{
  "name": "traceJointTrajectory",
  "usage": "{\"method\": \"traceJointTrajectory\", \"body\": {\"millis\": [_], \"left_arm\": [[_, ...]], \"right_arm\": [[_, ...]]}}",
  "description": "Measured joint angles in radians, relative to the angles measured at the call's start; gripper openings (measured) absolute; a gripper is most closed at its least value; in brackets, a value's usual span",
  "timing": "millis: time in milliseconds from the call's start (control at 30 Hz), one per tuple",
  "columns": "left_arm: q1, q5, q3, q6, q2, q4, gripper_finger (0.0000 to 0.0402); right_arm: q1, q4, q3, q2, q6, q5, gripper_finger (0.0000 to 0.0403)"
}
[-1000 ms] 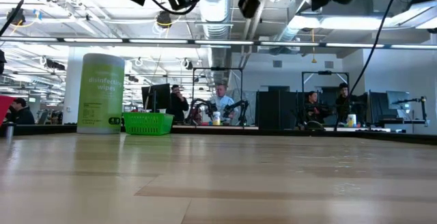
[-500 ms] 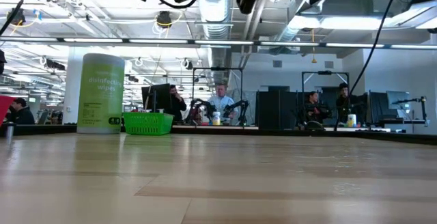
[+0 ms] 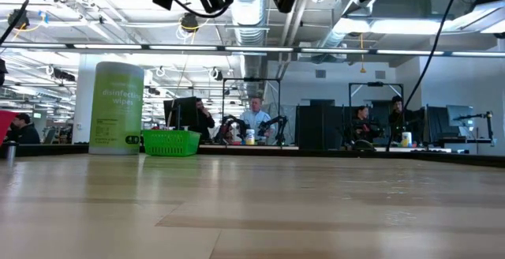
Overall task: Pick & Place Travel size toiletries
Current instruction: Put the cotton pack into the right red bin
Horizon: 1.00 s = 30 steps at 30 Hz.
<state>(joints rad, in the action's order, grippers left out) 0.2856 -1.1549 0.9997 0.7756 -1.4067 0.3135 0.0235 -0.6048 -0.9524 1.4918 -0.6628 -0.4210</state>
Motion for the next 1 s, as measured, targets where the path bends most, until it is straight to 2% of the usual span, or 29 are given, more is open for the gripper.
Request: {"method": "traceJointTrajectory", "body": {"millis": [167,1000], "left_arm": [[0.011,-0.005,0.0,0.01,0.0,0.015,0.0],[0.063,-0.014,0.0,0.019,0.0,0.093,0.0]], "right_arm": [[0.0,0.0,0.0,0.0,0.0,0.0,0.0299],[0.009,0.038,0.0,0.0,-0.013,0.0,0.0192]]}}
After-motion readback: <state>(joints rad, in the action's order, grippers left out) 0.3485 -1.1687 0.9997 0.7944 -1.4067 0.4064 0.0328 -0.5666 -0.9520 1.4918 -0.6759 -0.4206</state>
